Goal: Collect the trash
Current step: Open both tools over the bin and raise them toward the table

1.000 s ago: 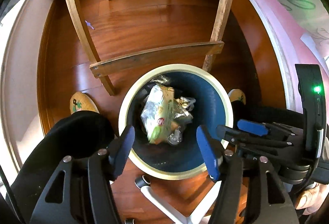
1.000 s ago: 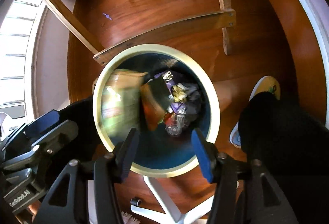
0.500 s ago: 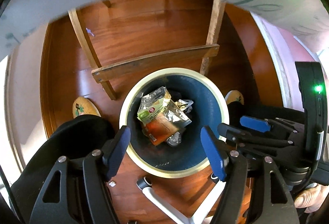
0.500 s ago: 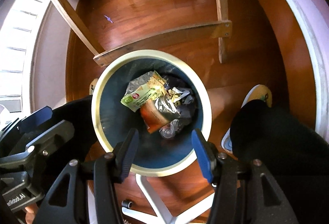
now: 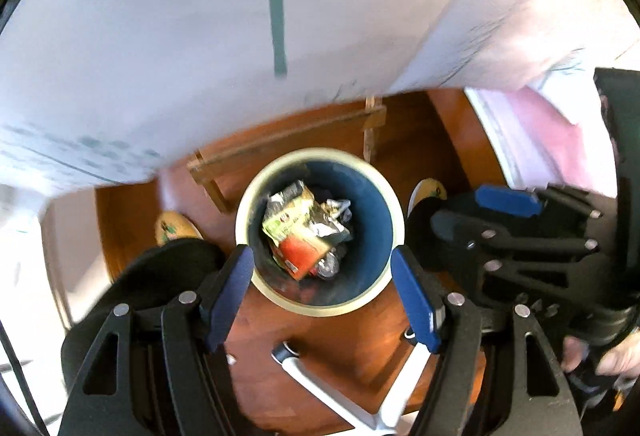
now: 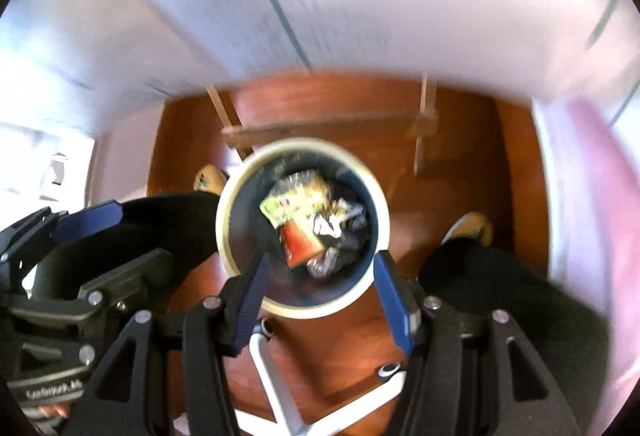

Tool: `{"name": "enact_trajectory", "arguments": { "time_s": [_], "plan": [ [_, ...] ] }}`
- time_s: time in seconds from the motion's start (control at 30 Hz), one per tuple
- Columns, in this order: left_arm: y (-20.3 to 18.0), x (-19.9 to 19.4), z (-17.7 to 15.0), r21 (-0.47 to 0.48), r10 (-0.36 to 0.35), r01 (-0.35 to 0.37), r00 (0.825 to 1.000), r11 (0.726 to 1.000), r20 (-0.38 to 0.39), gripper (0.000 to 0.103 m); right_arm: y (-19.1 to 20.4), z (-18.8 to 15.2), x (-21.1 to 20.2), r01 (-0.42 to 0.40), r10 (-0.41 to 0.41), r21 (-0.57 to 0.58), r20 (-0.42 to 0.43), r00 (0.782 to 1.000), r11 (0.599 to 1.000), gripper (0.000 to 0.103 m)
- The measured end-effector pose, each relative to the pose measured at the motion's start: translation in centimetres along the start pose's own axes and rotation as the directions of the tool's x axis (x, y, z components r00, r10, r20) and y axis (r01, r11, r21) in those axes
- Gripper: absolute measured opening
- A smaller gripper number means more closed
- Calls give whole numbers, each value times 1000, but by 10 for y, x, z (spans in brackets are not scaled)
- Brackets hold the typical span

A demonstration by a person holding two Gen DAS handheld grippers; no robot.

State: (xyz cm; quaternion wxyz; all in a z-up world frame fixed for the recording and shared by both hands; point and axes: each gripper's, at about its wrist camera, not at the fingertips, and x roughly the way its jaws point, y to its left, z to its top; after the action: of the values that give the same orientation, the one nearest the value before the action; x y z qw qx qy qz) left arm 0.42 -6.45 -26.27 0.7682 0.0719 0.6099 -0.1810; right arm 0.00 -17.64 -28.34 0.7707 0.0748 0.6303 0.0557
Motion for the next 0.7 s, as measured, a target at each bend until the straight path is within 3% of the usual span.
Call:
{"name": "enact_trajectory", "arguments": {
  "time_s": [0.27, 0.43, 0.6, 0.7],
  "plan": [
    [0, -105, 22, 65, -3, -9, 986, 998, 168, 69, 3, 13, -107, 11, 3, -73, 189, 982, 997, 54],
    [-3, -175, 54, 108, -4, -27, 959, 994, 284, 70, 11, 29, -173, 39, 10, -160, 296, 955, 986, 54],
    [-4, -218, 96, 121, 23, -70, 934, 990, 356, 70, 7, 63, -235, 46, 26, -163, 414, 910, 986, 54],
    [-4, -230, 130, 116, 22, -66, 939, 991, 344, 70, 3, 90, -259, 74, 10, -162, 465, 885, 984, 54]
  ]
}}
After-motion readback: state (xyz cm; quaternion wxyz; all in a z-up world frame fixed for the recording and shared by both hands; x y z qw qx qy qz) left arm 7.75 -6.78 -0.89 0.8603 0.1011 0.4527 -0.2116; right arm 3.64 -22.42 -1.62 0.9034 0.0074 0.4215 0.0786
